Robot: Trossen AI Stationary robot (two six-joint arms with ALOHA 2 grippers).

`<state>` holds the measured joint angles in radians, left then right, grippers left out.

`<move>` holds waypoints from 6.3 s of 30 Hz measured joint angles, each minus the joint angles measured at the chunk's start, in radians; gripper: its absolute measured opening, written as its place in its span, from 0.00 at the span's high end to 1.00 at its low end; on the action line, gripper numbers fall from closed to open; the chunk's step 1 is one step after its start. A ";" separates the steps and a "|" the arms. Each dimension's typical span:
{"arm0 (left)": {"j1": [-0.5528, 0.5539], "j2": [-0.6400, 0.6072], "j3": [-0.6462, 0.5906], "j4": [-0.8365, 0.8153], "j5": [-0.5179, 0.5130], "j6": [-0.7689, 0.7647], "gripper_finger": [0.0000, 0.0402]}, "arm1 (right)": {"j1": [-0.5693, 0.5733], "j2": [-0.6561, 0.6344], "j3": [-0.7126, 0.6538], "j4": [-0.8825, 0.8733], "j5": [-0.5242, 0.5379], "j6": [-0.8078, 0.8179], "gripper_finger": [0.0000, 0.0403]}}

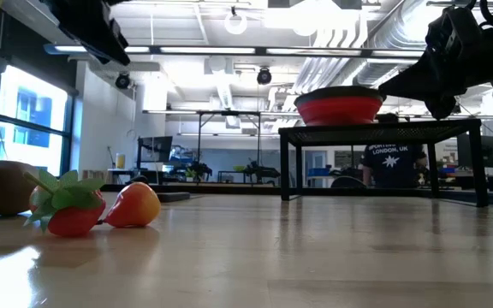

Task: Pick & Place Fruit
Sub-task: Put the orange pear into the red strainer bowl on the shelf

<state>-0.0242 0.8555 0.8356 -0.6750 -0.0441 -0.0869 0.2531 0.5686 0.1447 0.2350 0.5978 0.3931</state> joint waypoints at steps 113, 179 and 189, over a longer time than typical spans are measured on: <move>-0.336 0.733 0.000 0.329 0.200 -0.054 0.28 | 0.000 0.000 0.000 0.000 0.001 -0.046 0.99; -0.336 0.733 0.000 0.333 0.202 -0.075 0.57 | 0.000 0.000 0.000 -0.001 0.001 -0.050 0.99; -0.336 0.732 0.000 0.333 0.201 -0.075 0.65 | 0.000 0.000 0.000 0.000 0.001 -0.049 0.99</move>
<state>-0.3607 1.5879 0.8356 -0.3420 0.1574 -0.1623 0.2531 0.5686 0.1445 0.2347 0.5987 0.3438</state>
